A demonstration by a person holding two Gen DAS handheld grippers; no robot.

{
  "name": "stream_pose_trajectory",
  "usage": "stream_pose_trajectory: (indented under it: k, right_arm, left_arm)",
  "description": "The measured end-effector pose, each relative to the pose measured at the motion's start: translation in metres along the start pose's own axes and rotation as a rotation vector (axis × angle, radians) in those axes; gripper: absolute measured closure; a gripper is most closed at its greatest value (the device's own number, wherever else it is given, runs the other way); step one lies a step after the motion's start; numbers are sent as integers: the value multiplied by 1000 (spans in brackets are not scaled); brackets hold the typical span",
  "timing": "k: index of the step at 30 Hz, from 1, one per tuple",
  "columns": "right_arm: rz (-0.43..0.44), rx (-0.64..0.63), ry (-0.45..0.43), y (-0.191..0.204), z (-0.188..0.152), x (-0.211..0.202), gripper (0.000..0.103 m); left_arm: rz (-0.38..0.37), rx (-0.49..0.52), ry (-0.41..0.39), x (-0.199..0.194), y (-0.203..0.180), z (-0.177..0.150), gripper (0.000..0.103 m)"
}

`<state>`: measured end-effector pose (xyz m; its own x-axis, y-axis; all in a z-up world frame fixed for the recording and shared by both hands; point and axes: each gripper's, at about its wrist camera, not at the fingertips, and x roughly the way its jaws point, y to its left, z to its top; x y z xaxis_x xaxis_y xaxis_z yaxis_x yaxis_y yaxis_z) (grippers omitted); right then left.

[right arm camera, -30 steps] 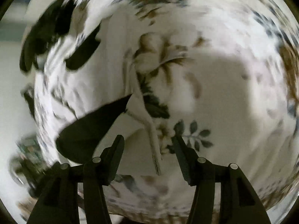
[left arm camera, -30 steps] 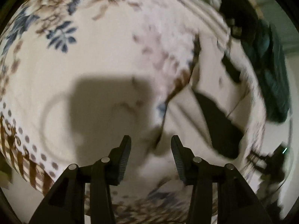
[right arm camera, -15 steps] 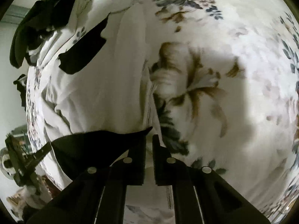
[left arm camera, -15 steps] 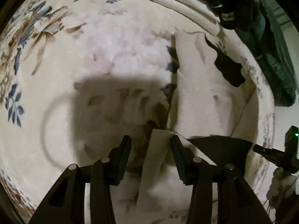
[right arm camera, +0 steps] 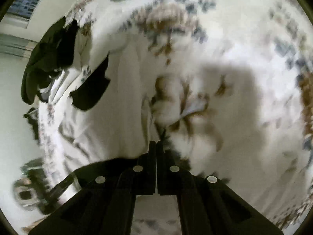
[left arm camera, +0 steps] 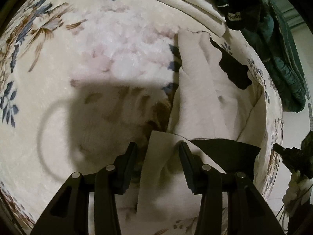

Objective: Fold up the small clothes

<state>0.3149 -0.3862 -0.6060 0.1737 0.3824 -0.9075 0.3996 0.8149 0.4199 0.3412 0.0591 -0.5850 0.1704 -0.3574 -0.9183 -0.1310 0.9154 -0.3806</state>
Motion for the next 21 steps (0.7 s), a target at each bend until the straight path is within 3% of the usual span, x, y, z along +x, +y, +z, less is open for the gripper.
stream_pose_trajectory:
  k: [1,2,3,4,6,7,8,9,13,16,19,21]
  right_arm:
    - [-2,-7,31,0,2,5,88]
    - [-13,-36,66,2,1,13,66]
    - [-19,-61,84,4,0,18,51]
    - [-22,-86,112,5,-2,28,50]
    - [-11,-89,182,4,-6,48,51]
    - [-3,-86,210,5,-11,59,57]
    - [-5,-88,205,6,-13,62,87]
    - [-24,-95,181,7,-16,62,98]
    - [-47,-88,20,12,-26,36,99]
    - [-63,-16,-84,1,-27,13,100]
    - [-64,58,-29,-13,-22,23,99]
    - [-45,62,17,-13,-21,31,91]
  left_arm:
    - [2,0,1,0,0,0,61]
    - [1,-1,-1,-2,0,-1,61]
    - [1,-1,-5,-3,0,-2,61]
    - [0,0,-7,-3,-1,-2,61]
    - [-1,4,-6,-2,-2,-3,61]
    - [-3,4,-6,-1,-3,-3,61]
    - [-4,3,-6,-1,-3,-4,61]
    - [-6,3,-5,-1,-4,-4,61]
    - [-20,8,-11,-4,-5,-5,61]
    - [-37,0,-11,-4,-3,-6,61]
    - [-55,-26,-4,-1,2,-5,61]
    - [-79,-59,-5,0,7,-5,61]
